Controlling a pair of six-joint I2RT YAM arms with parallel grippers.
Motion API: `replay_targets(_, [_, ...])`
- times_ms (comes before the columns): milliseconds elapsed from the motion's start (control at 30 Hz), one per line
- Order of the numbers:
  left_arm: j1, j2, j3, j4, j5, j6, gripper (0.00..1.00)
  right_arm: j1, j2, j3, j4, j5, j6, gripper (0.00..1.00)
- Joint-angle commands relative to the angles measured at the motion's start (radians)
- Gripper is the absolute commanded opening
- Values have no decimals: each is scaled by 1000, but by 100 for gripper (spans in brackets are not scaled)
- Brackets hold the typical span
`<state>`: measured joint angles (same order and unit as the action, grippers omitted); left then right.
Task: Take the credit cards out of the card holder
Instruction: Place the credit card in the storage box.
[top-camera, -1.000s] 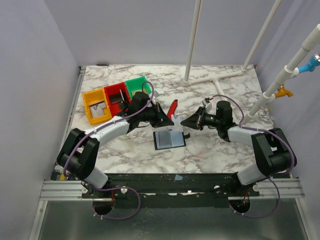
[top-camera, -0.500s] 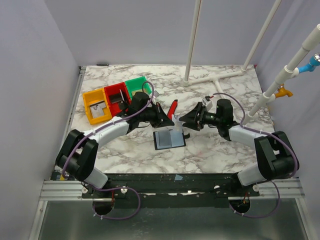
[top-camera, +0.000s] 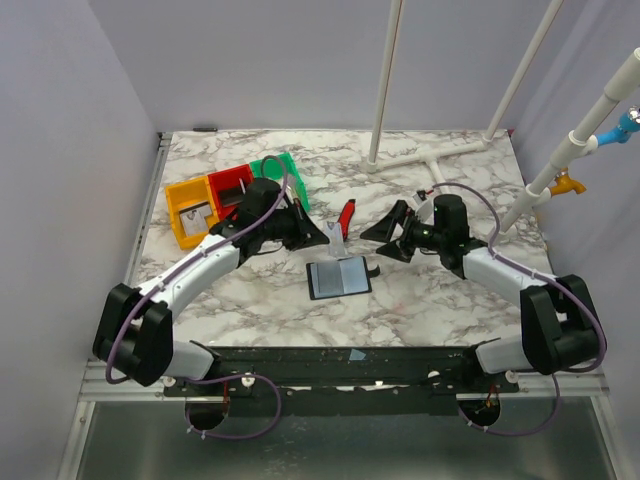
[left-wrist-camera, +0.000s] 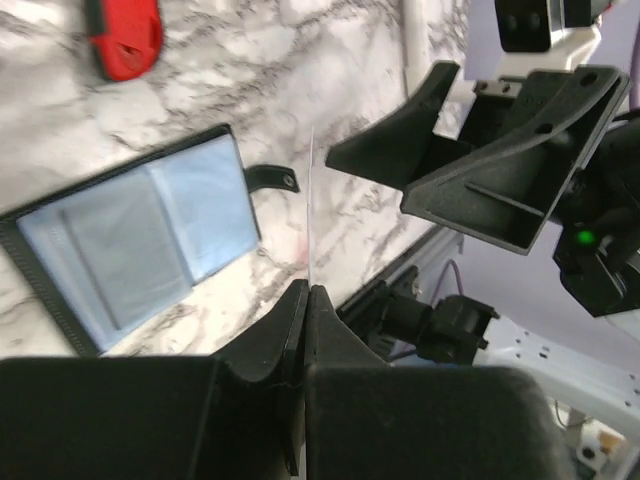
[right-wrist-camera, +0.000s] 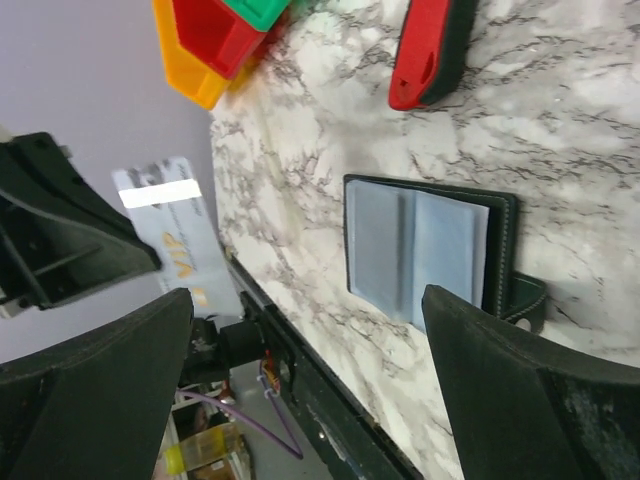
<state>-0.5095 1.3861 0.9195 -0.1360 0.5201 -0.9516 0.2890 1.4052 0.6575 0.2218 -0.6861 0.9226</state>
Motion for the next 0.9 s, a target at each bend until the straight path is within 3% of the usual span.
replay_targets(0, [60, -74, 68, -169, -136, 97, 0, 7, -45, 35, -140, 95, -87, 100])
replay_targets(300, [205, -85, 185, -360, -321, 194, 0, 7, -71, 45, -183, 105, -128, 100])
replay_targets(633, [371, -57, 279, -444, -429, 228, 0, 7, -91, 33, -197, 89, -154, 100])
replay_targets(867, [491, -18, 354, -525, -591, 281, 0, 7, -92, 25, -200, 70, -168, 100])
